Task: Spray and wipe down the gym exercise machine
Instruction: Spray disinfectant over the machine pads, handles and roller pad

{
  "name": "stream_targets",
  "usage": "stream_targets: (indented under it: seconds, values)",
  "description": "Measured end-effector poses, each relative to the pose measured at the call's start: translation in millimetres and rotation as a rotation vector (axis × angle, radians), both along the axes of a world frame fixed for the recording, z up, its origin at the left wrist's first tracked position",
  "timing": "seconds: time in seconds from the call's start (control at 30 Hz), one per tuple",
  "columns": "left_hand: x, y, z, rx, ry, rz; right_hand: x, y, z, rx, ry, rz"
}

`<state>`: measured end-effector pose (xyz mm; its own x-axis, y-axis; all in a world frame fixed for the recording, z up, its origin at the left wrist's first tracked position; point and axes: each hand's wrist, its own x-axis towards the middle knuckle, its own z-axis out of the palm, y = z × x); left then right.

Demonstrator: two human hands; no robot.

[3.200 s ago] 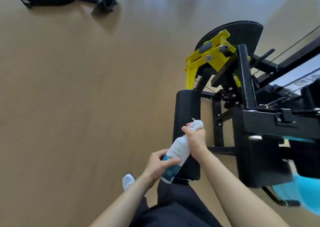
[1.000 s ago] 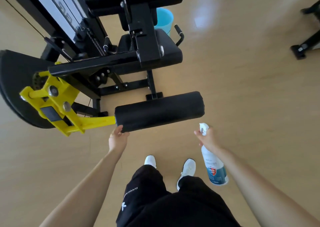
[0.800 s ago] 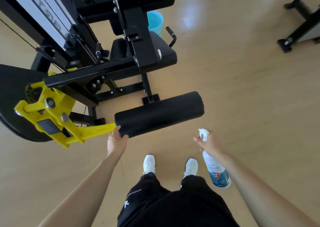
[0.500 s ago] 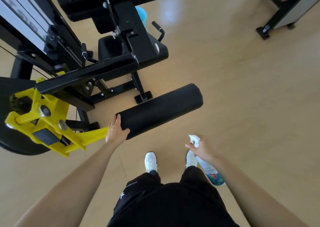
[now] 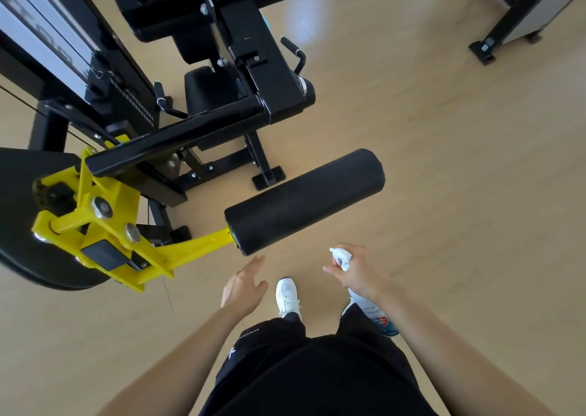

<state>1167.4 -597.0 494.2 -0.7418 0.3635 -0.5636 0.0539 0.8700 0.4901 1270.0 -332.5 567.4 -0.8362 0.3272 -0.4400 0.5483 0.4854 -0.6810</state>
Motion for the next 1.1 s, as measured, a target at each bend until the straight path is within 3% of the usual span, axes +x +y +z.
stream_targets:
  seconds: [0.2,0.4,0.57,0.7,0.8,1.1]
  values:
    - [-18,-8,6,0.146,0.034,0.204,-3,9,10,-0.013,0.009,-0.003]
    - [-77,12,23,0.169,0.167,0.287,-5,19,23,-0.021,-0.136,-0.209]
    - [-114,37,25,0.113,0.147,0.217,6,41,26,-0.021,-0.147,-0.253]
    - [-123,49,10,-0.074,0.111,0.035,11,54,25,-0.035,-0.118,-0.462]
    - [-106,49,1,-0.137,0.13,-0.063,13,63,24,-0.049,-0.094,-0.541]
    - [-42,40,6,-0.137,0.279,-0.06,9,75,26,0.027,-0.094,-0.615]
